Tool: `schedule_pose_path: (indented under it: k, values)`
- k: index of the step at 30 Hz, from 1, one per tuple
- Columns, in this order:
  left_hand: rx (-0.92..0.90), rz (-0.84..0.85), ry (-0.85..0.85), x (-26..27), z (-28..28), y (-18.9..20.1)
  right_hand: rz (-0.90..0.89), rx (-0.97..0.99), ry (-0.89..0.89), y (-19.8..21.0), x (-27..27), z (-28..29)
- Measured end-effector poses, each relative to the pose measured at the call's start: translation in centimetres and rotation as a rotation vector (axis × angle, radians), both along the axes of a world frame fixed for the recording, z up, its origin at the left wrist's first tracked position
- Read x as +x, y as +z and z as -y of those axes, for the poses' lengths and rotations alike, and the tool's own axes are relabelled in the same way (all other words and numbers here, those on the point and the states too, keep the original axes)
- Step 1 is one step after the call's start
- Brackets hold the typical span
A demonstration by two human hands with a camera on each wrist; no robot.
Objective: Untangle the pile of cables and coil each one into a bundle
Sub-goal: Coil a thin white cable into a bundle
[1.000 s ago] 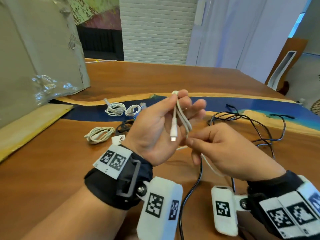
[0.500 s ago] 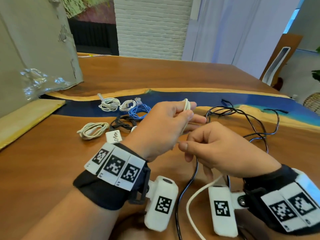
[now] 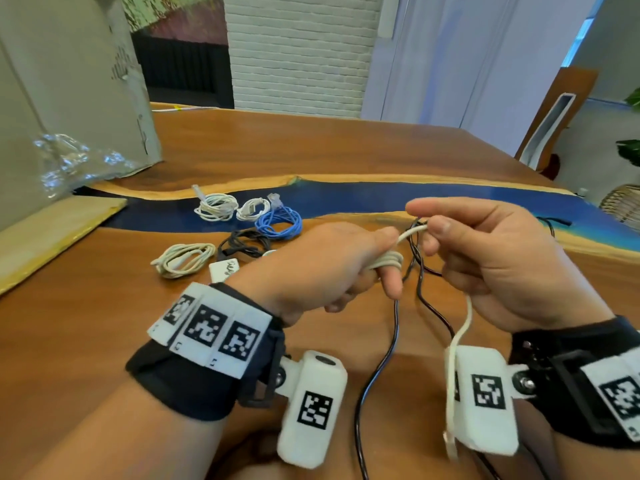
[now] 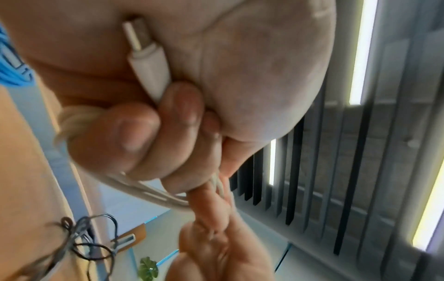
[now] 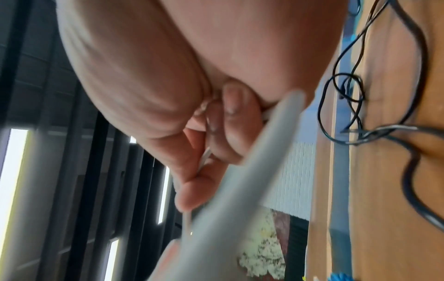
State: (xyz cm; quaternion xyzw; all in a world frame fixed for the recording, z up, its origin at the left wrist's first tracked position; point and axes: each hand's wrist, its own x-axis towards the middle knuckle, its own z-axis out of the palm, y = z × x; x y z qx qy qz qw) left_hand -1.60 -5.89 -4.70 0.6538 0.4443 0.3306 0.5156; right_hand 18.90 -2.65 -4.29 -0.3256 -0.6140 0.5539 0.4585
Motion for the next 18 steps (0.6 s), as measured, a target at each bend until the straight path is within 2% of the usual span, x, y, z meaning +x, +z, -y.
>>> schedule_pose_path:
  k: [2, 5, 7, 9, 11, 14, 18]
  values:
    - [-0.014, 0.135, -0.065, -0.2, 0.3, 0.2, 0.037, 0.066, -0.037, 0.2, 0.7, -0.2]
    - [-0.107, 0.447, -0.109, 0.2, 0.6, 0.5, 0.032, 0.14, -0.099, 0.1, 0.4, -0.2]
    - [-0.168, 0.668, -0.1, 0.6, 0.5, 0.5, 0.043, 0.17, -0.137, -0.5, -0.4, -0.5]
    - [-0.201, 0.831, -0.032, 1.0, 0.2, 0.3, 0.147, 0.194, -0.137, -1.3, -1.0, -0.9]
    - [-0.195, 0.9, 0.072, 1.5, 0.0, 0.2, 0.25, 0.185, -0.096, -1.9, -1.3, -1.1]
    - [-0.155, 0.907, 0.169, 2.1, -0.1, -0.1, 0.343, 0.15, -0.033, -2.1, -1.9, -1.0]
    - [-0.04, 0.899, 0.284, 2.1, -0.5, -0.2, 0.25, -0.019, 0.091, -2.3, -3.0, -0.2]
